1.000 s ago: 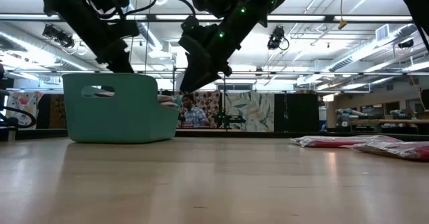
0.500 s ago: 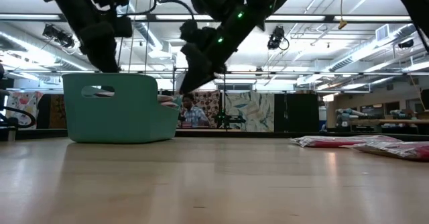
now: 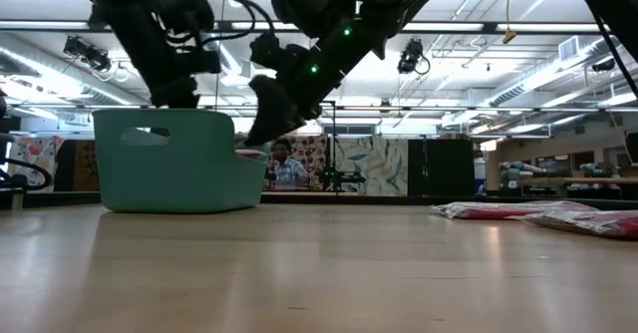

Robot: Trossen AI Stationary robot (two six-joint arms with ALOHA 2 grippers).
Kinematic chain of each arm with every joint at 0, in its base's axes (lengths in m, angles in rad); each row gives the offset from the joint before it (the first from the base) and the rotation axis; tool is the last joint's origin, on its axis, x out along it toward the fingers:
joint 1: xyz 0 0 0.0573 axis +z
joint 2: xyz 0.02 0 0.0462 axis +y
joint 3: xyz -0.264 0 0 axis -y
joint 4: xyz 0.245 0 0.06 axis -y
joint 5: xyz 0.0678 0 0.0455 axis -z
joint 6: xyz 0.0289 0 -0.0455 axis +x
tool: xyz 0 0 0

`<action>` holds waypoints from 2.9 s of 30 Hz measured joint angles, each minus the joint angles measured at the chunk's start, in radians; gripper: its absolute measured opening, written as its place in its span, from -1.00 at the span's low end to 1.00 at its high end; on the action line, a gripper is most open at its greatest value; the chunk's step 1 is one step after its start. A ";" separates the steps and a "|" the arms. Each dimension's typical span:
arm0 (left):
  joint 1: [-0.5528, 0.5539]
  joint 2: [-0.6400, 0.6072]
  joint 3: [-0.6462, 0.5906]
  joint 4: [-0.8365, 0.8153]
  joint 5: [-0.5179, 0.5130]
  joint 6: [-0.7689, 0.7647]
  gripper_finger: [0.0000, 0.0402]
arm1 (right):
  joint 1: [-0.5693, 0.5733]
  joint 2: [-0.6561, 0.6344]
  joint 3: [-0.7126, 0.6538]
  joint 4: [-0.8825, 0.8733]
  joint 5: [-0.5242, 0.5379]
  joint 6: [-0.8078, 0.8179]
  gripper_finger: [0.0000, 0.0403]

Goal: Sort popcorn bags into baskets
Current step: Put the red popcorn bag into the green bin

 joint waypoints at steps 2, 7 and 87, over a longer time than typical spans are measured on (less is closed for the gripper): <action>0.007 0.006 0.000 0.042 -0.003 0.050 -0.34 | 0.006 -0.001 0.000 0.008 -0.010 0.013 -0.29; 0.021 0.010 0.008 0.124 -0.006 0.140 -0.34 | 0.011 0.002 0.000 0.064 -0.077 0.044 -0.29; -0.371 -0.128 0.038 0.095 0.114 -0.003 -0.34 | 0.433 0.068 0.072 -1.201 -0.124 1.356 -0.33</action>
